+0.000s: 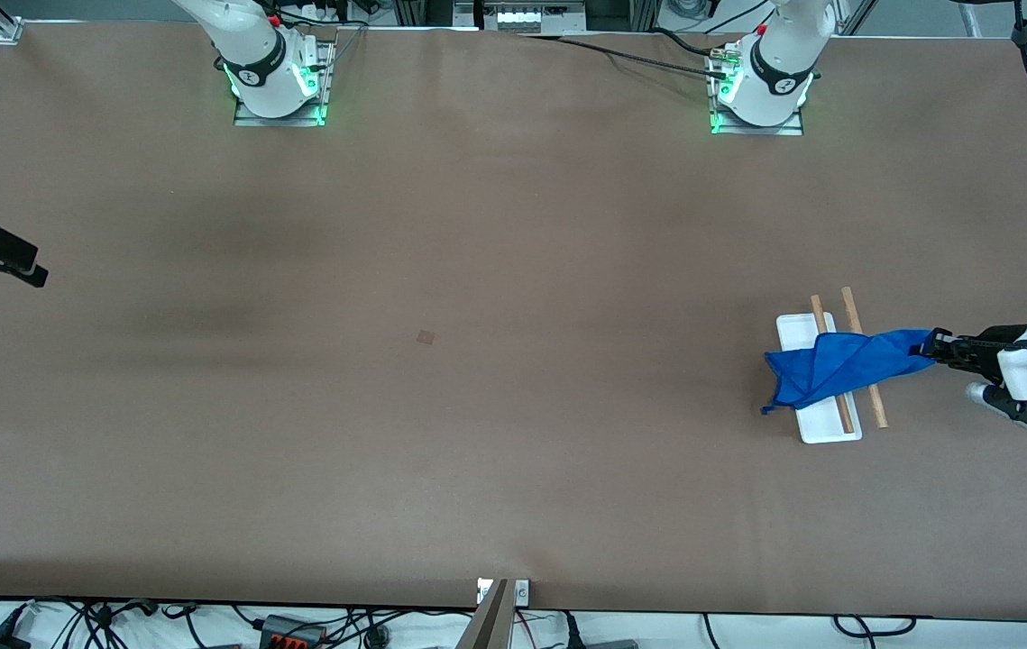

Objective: Pass towel and hang on rack

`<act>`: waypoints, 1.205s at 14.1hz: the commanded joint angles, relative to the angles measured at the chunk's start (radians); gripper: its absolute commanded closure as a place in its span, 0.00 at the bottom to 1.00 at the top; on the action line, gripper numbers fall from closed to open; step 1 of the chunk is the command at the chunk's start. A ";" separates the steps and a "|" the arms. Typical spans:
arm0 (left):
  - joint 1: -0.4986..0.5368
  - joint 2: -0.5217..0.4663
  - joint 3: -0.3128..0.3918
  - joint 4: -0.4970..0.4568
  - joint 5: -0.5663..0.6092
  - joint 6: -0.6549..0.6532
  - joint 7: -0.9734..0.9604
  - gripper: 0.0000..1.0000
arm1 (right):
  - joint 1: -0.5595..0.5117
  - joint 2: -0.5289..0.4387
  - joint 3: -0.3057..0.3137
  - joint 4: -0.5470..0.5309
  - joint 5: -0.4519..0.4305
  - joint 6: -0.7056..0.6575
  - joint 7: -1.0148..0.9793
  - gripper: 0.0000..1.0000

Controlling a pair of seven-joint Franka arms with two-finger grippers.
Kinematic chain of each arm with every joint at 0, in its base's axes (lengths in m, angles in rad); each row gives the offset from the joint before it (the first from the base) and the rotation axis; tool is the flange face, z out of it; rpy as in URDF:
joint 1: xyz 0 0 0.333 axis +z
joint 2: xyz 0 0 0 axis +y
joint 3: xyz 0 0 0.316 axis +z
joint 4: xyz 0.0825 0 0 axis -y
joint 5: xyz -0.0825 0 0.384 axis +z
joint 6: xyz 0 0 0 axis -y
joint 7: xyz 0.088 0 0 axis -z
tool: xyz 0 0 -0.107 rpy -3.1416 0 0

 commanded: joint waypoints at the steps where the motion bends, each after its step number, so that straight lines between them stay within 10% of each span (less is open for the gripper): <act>1: 0.017 0.039 -0.011 0.026 0.012 0.031 0.056 0.99 | -0.004 -0.135 0.013 -0.208 -0.021 0.084 -0.003 0.00; 4: 0.017 0.052 -0.011 0.023 0.007 0.036 0.056 0.98 | -0.005 -0.226 0.015 -0.360 -0.026 0.133 0.000 0.00; 10: 0.037 0.055 -0.025 0.023 -0.002 0.022 0.106 0.00 | -0.005 -0.211 0.019 -0.290 -0.023 0.097 -0.006 0.00; 17: 0.049 0.015 -0.025 0.041 -0.004 -0.056 0.155 0.00 | -0.005 -0.206 0.019 -0.288 -0.021 0.087 -0.003 0.00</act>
